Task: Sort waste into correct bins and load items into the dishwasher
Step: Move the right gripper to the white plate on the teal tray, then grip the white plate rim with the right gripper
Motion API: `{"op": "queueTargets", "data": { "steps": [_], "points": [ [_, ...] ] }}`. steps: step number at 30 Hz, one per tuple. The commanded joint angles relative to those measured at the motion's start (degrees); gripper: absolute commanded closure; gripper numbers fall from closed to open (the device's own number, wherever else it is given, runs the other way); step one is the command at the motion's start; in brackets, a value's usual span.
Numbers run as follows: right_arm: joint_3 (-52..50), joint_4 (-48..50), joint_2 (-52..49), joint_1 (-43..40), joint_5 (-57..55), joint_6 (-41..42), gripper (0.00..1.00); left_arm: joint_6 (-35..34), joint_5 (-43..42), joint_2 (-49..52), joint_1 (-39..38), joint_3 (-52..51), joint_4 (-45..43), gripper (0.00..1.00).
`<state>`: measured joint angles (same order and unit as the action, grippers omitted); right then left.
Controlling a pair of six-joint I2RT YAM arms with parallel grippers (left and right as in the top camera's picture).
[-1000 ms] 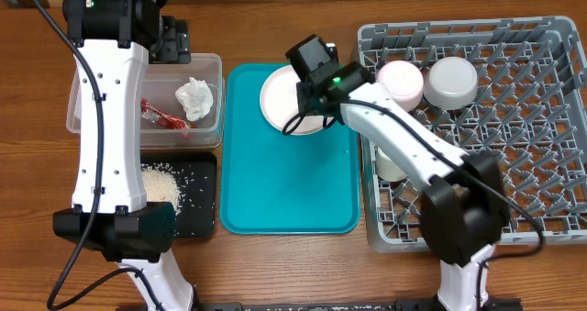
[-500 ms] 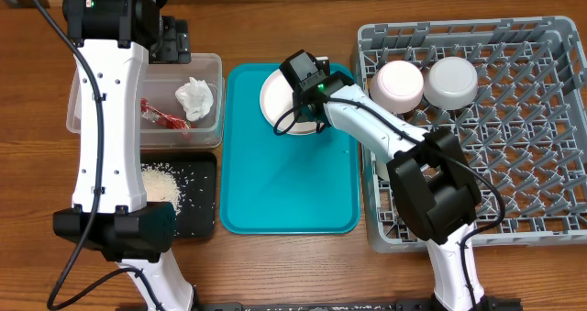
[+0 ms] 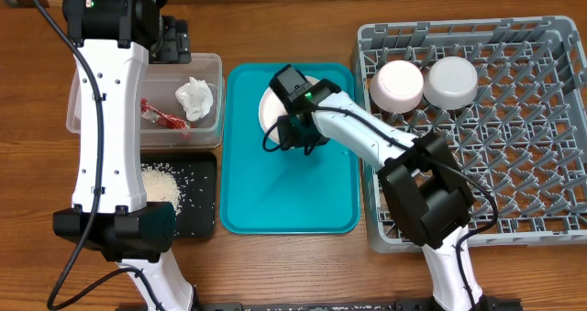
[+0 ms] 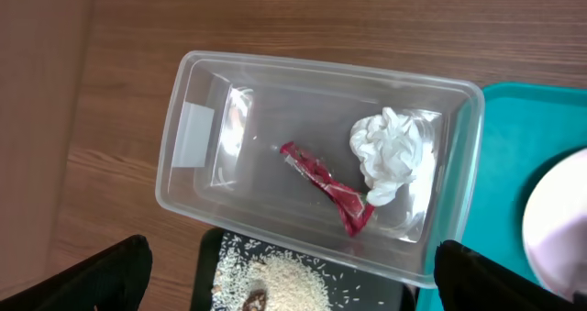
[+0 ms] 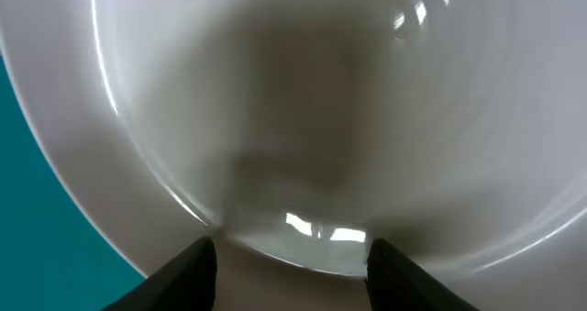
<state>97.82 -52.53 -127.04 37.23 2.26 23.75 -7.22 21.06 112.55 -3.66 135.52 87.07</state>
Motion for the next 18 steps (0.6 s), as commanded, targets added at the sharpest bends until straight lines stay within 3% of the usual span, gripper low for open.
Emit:
{"op": "queueTargets", "data": {
  "steps": [1,13,18],
  "points": [
    [-0.1,-0.6,-0.6,1.8,6.8,0.1,0.45,0.8,0.0,-0.9,-0.1,1.2,-0.2,0.0],
    [0.0,-0.8,-0.6,4.3,17.4,-2.6,0.45,0.8,0.0,-0.9,-0.1,1.2,-0.2,0.0],
    [1.7,-2.0,0.0,3.1,14.8,-6.0,0.46,0.8,0.0,-0.9,-0.1,1.2,-0.2,0.0]
  ]
}}
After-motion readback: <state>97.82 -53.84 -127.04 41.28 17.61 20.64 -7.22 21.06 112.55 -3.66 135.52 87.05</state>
